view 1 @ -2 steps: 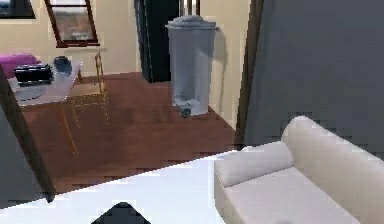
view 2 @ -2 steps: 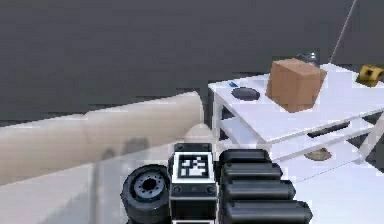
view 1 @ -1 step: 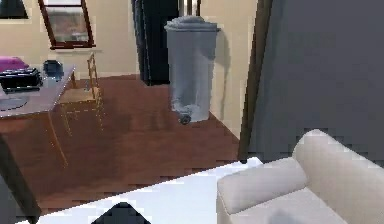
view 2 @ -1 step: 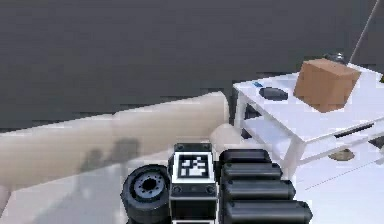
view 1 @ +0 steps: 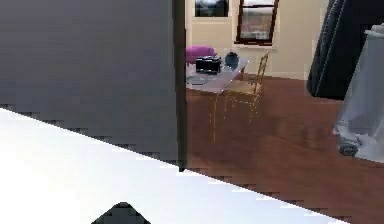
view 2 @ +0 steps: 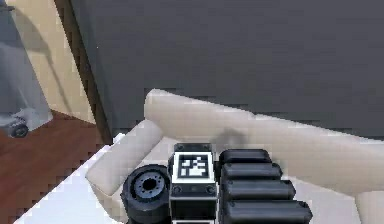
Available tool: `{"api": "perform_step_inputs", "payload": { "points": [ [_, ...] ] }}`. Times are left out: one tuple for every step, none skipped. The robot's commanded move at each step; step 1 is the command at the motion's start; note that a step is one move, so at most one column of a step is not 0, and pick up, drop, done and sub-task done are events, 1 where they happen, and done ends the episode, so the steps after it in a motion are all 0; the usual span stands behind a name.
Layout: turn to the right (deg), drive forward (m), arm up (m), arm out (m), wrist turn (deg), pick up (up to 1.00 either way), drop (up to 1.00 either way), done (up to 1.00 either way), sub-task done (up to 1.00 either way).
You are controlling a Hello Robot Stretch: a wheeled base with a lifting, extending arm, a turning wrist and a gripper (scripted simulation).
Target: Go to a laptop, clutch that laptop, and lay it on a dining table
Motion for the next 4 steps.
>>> {"api": "perform_step_inputs", "payload": {
  "points": [
    [-45.0,0.0,0.0,0.0,0.0,0.0,0.0,0.0,0.0],
    [-24.0,0.0,0.0,0.0,0.0,0.0,0.0,0.0,0.0],
    [0.0,0.2,0.0,0.0,0.0,0.0,0.0,0.0,0.0],
    [-45.0,0.0,0.0,0.0,0.0,0.0,0.0,0.0,0.0]
  ]
}}
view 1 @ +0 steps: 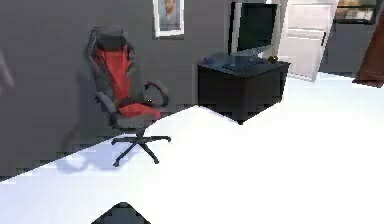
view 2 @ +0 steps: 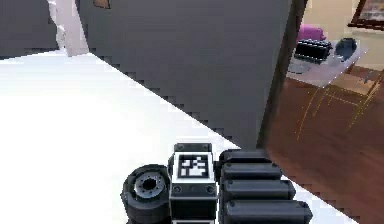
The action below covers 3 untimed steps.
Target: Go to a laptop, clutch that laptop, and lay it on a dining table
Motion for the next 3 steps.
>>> {"api": "perform_step_inputs", "payload": {
  "points": [
    [-42.0,0.0,0.0,0.0,0.0,0.0,0.0,0.0,0.0],
    [0.0,1.0,0.0,0.0,0.0,0.0,0.0,0.0,0.0],
    [-15.0,0.0,0.0,0.0,0.0,0.0,0.0,0.0,0.0]
  ]
}}
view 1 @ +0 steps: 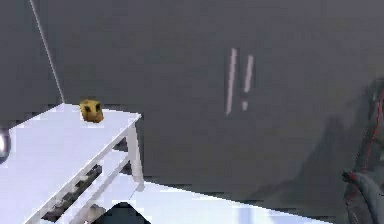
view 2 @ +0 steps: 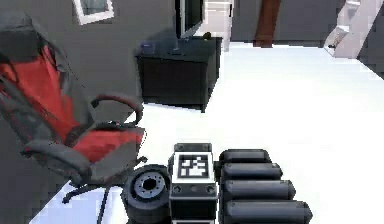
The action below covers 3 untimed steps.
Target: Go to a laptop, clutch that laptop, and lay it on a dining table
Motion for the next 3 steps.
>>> {"api": "perform_step_inputs", "payload": {
  "points": [
    [0.0,0.55,0.0,0.0,0.0,0.0,0.0,0.0,0.0],
    [30.0,0.0,0.0,0.0,0.0,0.0,0.0,0.0,0.0],
    [-18.0,0.0,0.0,0.0,0.0,0.0,0.0,0.0,0.0]
  ]
}}
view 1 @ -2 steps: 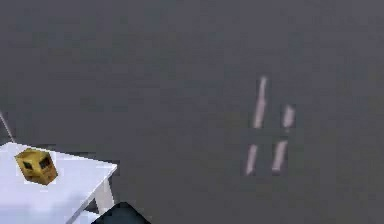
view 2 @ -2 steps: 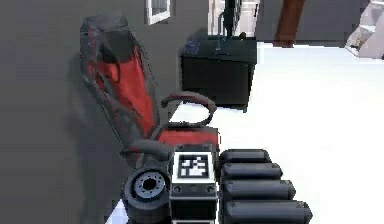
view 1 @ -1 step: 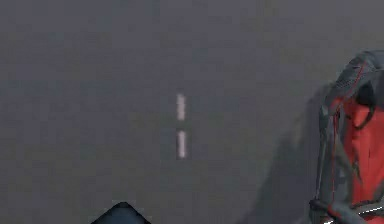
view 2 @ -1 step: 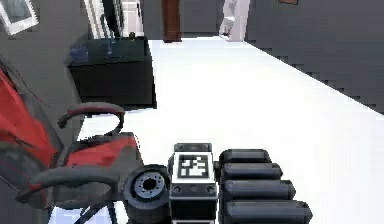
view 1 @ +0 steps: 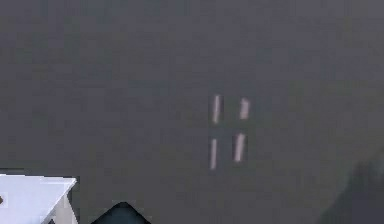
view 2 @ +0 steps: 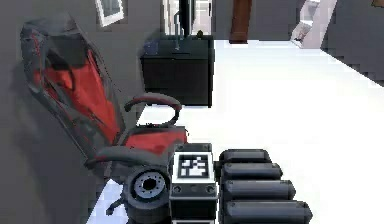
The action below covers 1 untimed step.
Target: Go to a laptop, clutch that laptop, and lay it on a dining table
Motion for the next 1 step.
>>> {"api": "perform_step_inputs", "payload": {
  "points": [
    [12.0,0.0,0.0,0.0,0.0,0.0,0.0,0.0,0.0]
  ]
}}
